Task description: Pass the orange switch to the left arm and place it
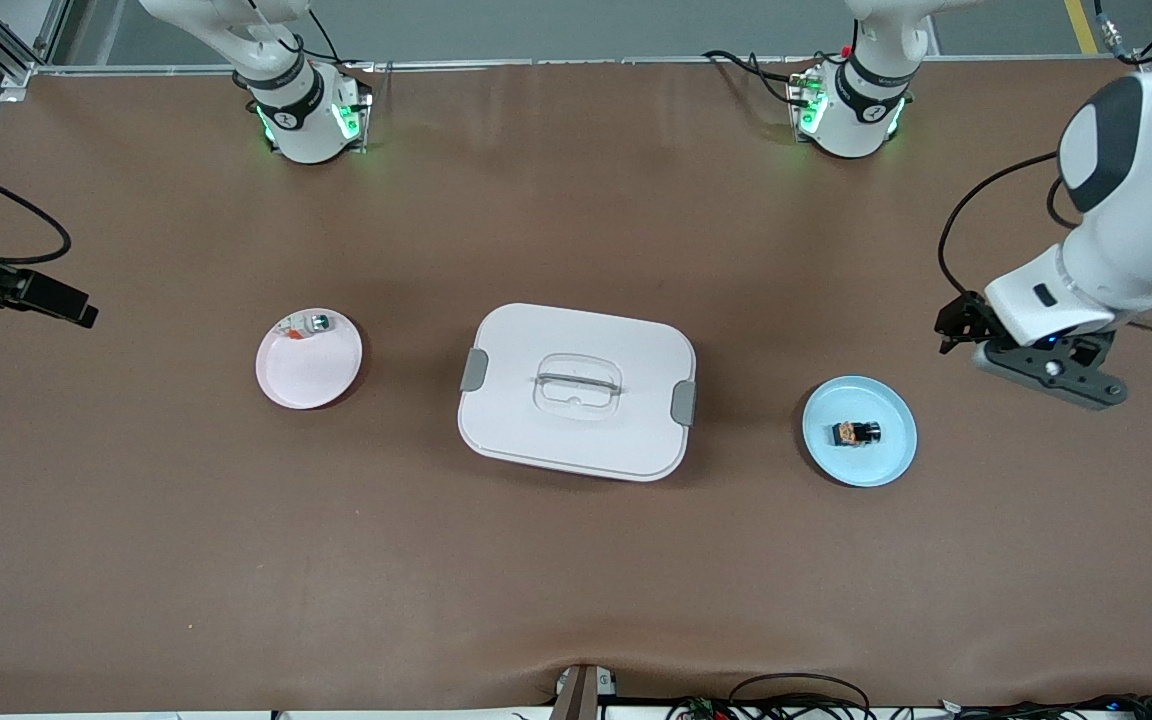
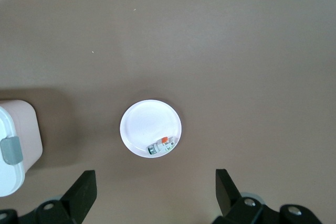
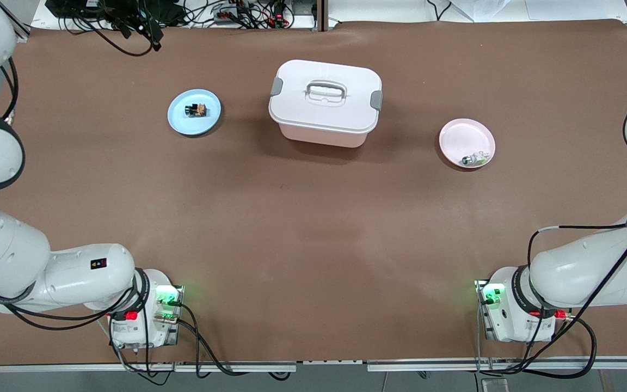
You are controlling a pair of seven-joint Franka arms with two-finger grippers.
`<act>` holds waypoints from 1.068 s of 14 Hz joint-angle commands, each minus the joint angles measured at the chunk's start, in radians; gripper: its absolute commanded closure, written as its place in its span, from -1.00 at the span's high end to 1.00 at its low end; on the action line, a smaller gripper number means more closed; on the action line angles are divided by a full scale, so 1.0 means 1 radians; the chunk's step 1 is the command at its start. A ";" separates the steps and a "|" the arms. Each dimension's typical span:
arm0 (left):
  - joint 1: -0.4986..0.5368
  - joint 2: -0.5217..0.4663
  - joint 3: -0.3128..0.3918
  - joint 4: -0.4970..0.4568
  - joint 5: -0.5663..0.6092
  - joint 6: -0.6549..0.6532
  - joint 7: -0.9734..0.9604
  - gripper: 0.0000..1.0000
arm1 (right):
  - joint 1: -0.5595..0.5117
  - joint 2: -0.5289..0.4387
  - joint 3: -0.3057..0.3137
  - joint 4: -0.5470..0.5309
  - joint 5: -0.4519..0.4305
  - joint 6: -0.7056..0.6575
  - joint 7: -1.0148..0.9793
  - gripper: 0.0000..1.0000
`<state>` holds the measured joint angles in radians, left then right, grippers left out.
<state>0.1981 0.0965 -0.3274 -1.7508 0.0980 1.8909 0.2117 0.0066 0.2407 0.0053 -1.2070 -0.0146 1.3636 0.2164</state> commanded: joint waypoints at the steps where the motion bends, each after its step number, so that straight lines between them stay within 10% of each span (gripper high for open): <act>1: 0.001 -0.034 -0.004 0.051 -0.017 -0.100 -0.118 1.00 | -0.022 -0.058 0.007 -0.083 0.016 0.028 -0.070 1.00; 11: -0.017 -0.080 0.033 0.226 -0.004 -0.340 -0.230 1.00 | -0.033 -0.149 0.005 -0.203 0.012 0.077 -0.189 1.00; 15: -0.147 -0.123 0.183 0.224 -0.020 -0.412 -0.226 1.00 | -0.031 -0.159 0.005 -0.226 0.013 0.094 -0.114 1.00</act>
<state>0.0882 0.0016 -0.1897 -1.5275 0.0962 1.5187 -0.0061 -0.0094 0.1200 0.0017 -1.3831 -0.0146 1.4349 0.0649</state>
